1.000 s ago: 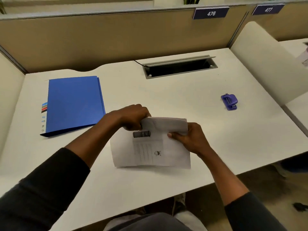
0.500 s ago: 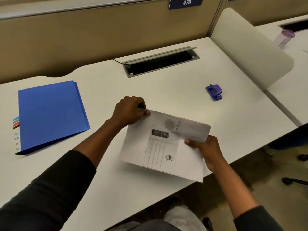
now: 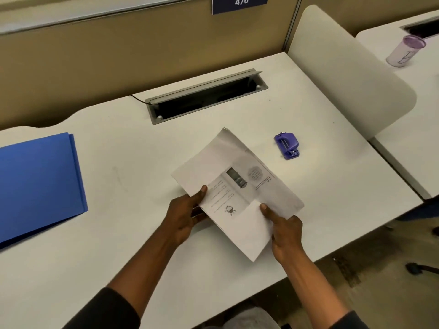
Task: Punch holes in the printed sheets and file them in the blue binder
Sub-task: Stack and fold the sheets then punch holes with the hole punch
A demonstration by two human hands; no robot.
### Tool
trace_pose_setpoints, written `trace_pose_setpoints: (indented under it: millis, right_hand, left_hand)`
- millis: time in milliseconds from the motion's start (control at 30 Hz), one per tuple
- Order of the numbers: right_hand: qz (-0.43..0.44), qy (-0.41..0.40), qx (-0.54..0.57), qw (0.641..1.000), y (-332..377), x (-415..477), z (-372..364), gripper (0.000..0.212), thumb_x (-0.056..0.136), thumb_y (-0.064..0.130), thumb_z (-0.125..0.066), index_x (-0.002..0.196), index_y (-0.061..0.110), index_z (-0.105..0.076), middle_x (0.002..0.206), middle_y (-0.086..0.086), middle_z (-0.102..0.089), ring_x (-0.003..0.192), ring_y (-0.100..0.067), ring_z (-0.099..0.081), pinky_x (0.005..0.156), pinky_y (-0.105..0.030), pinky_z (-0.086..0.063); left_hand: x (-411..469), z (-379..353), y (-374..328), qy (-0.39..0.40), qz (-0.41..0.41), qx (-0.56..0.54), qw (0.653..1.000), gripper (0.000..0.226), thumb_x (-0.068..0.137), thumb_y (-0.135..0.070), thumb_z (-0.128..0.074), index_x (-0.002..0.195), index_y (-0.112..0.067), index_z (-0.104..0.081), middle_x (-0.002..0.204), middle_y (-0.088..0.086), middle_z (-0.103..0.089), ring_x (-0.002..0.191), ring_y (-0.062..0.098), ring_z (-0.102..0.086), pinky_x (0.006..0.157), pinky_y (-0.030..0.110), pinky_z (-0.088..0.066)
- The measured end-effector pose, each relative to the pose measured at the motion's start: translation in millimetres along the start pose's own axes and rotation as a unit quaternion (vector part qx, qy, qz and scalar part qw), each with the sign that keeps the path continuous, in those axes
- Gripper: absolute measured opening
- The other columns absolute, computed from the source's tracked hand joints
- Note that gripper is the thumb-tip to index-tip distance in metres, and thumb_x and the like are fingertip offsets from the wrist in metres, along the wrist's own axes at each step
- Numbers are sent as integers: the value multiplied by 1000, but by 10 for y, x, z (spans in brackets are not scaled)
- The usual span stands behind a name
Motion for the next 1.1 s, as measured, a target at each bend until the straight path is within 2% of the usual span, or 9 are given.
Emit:
trace_pose_setpoints:
  millis: [67,133,267,400,600,767,867,967,1100]
  right_hand:
    - [-7,9,8,1000,-25,88,-61,46,71,8,-92,114,12,-74,107,-2,-80,105,-26,-74,87,-42,-61]
    - [-12,21,6,1000,-26,182,-116,44,72,7,-91,112,14,-74,107,0,-81,106,-25,-75,87,-39,-61]
    - [-35,64,6,997,131,396,-165,47,71,1,-90,115,9,-75,113,-7,-80,106,-27,-76,92,-43,-60]
    - [-57,134,-24,989,455,766,-138,38,82,5,-82,119,10,-76,113,-14,-79,100,-29,-76,92,-42,-61]
    - [-2,212,-228,950,856,1171,-385,25,86,21,-84,108,10,-79,101,-10,-81,85,-21,-75,70,-30,-60]
    - [16,156,-300,941,885,1474,-469,28,77,24,-92,94,6,-80,93,-18,-80,79,-25,-72,74,-41,-58]
    - [88,86,-358,926,990,1560,-442,27,72,31,-95,87,13,-82,81,-5,-80,75,-19,-73,71,-34,-58]
    - [175,21,-429,886,1145,1482,-464,27,73,38,-93,85,17,-83,81,0,-80,77,-16,-72,76,-30,-55]
    - [172,-18,-415,893,1210,1492,-388,29,73,41,-92,80,15,-81,79,-1,-79,75,-18,-69,73,-30,-52]
  left_hand:
    - [80,-170,41,-23,-39,9,999,34,85,-17,-85,116,-10,-74,109,8,-82,96,25,-80,76,41,-65]
    - [166,-251,-26,-71,-101,54,991,30,85,-11,-86,112,-11,-75,108,8,-82,98,27,-80,83,45,-65]
    - [249,-364,-337,-119,-215,206,947,19,88,-16,-84,104,-22,-74,99,-9,-79,86,4,-77,76,28,-62]
    - [407,-389,-504,-110,-228,267,930,25,89,-17,-83,113,-12,-77,101,-5,-81,89,10,-79,76,31,-62]
    - [576,-571,-580,-63,-220,296,927,18,89,-16,-84,104,-23,-76,89,-20,-80,83,6,-79,70,23,-62]
    - [678,-726,-605,-50,-222,304,925,20,88,-19,-84,105,-23,-75,87,-21,-79,81,5,-79,67,19,-62]
    - [720,-787,-636,-65,-229,309,921,17,88,-19,-84,95,-30,-73,80,-23,-78,74,0,-77,60,14,-57]
    - [768,-851,-641,-79,-235,308,919,17,88,-18,-84,94,-30,-73,88,-18,-77,73,-1,-76,59,13,-56]
    - [854,-910,-601,-84,-229,293,925,17,88,-16,-84,101,-22,-74,92,-15,-77,74,0,-76,59,13,-56]
Point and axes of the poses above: each hand's wrist, its own x-axis towards the middle knuckle, its own z-axis out of the back of the hand, y = z × x, the point moved 9 cm from there along x, towards the middle knuckle
